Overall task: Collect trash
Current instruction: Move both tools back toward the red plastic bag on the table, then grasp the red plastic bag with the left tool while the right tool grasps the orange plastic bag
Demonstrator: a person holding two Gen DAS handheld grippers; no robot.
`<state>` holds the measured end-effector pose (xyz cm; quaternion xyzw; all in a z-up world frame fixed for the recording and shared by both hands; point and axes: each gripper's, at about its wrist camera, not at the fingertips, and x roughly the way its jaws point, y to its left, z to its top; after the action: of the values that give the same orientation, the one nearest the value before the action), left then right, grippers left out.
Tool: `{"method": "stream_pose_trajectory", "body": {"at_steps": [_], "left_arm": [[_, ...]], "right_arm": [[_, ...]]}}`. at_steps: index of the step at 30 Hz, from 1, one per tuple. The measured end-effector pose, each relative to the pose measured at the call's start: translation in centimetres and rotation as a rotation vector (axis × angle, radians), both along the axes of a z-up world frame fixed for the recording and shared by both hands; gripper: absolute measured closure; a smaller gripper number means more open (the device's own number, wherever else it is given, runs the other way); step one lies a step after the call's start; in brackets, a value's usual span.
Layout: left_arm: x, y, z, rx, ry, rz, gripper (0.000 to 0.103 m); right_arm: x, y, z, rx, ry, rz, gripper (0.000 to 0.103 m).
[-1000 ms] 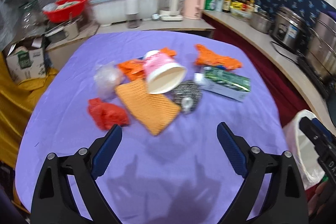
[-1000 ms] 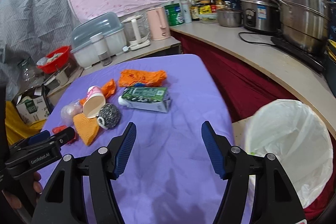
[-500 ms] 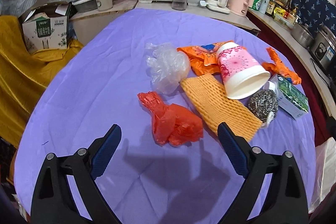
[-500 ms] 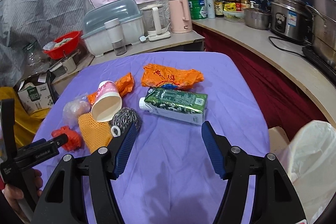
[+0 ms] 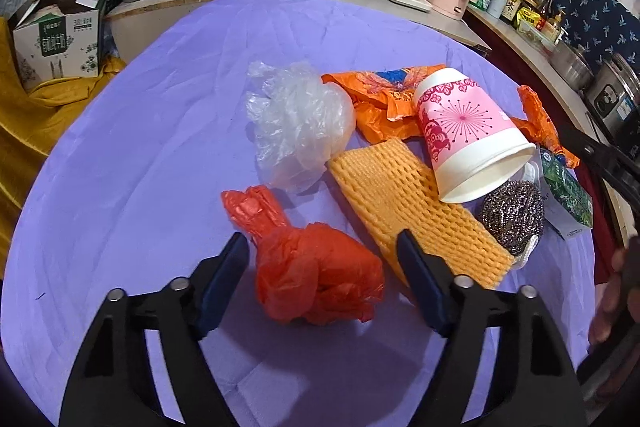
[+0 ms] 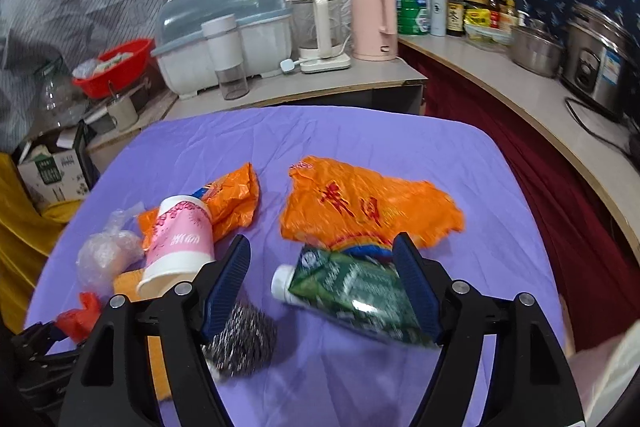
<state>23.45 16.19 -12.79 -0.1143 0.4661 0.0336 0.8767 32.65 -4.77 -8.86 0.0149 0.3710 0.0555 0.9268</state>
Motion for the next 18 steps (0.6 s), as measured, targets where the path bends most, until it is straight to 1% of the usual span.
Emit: {"method": "stream_pose_trajectory", "body": {"at_steps": [1,3,8,10,11,12,13,15,18], "left_arm": [[0.1,0.1,-0.2,-0.009,0.006,-0.005,0.039],[0.2,0.1,-0.5,-0.020,0.013,-0.016,0.047],[0.2,0.4,-0.6,-0.032,0.007,-0.032,0.054],[0.2,0.5,-0.6,-0.037,0.004,-0.034,0.056],[0.1,0.5,-0.6,-0.038,0.003,-0.034,0.057],[0.1,0.5,-0.6,-0.038,0.003,-0.034,0.057],[0.1,0.5,-0.6,-0.040,0.002,-0.036,0.058],[0.0,0.5,-0.6,-0.043,0.001,-0.037,0.059],[-0.2,0.5,-0.4,-0.052,-0.001,-0.038,0.061]], "right_arm": [[0.7,0.3,-0.4,-0.015,0.006,0.007,0.032],[2.1,1.0,-1.2,-0.045,0.024,0.018,0.032],[4.2,1.7,-2.8,-0.117,0.035,0.021,0.032],[4.6,1.8,-3.1,-0.132,0.035,0.020,0.040],[4.7,1.7,-3.2,-0.135,0.040,0.019,0.048],[4.9,1.6,-3.3,-0.128,0.043,0.018,0.052],[4.9,1.5,-3.2,-0.116,0.041,0.018,0.053],[4.9,1.3,-2.9,-0.102,0.037,0.016,0.060],[4.7,1.0,-2.3,-0.087,0.024,0.013,0.064]]}}
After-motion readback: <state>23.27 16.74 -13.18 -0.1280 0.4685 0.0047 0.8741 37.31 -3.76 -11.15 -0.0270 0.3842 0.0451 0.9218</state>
